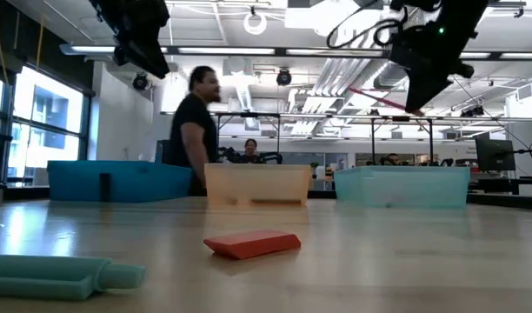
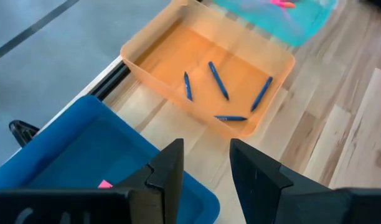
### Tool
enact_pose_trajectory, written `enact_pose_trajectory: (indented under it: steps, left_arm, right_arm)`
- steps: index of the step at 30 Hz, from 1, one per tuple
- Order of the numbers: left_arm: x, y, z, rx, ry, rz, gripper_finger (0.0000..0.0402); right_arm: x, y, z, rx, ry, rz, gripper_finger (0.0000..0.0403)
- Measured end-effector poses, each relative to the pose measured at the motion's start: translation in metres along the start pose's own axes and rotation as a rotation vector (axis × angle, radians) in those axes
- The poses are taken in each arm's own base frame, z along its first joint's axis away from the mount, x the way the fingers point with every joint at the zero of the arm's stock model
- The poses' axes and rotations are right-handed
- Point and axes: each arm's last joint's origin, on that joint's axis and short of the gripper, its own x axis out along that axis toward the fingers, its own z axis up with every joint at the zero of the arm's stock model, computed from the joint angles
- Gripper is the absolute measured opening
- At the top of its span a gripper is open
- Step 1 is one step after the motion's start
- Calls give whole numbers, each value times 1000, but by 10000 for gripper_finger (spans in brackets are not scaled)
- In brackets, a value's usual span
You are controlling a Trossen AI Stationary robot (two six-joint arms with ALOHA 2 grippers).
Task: Sort crayons/erasers/pens/pencils in bins
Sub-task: Put the pink pencil into the blue bin
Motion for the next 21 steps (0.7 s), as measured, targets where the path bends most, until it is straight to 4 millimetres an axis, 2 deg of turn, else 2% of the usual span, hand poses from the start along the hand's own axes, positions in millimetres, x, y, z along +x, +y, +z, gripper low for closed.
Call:
enact_pose_trajectory:
  steps: [12, 21]
  left_arm:
    - [0, 0, 0, -121, -2, 7, 117]
    - [0, 0, 0, -121, 0, -5, 117]
  right_arm:
    - [58, -38, 12, 33, 181, 46, 5]
    - [98, -45, 12, -28, 364, 70, 5]
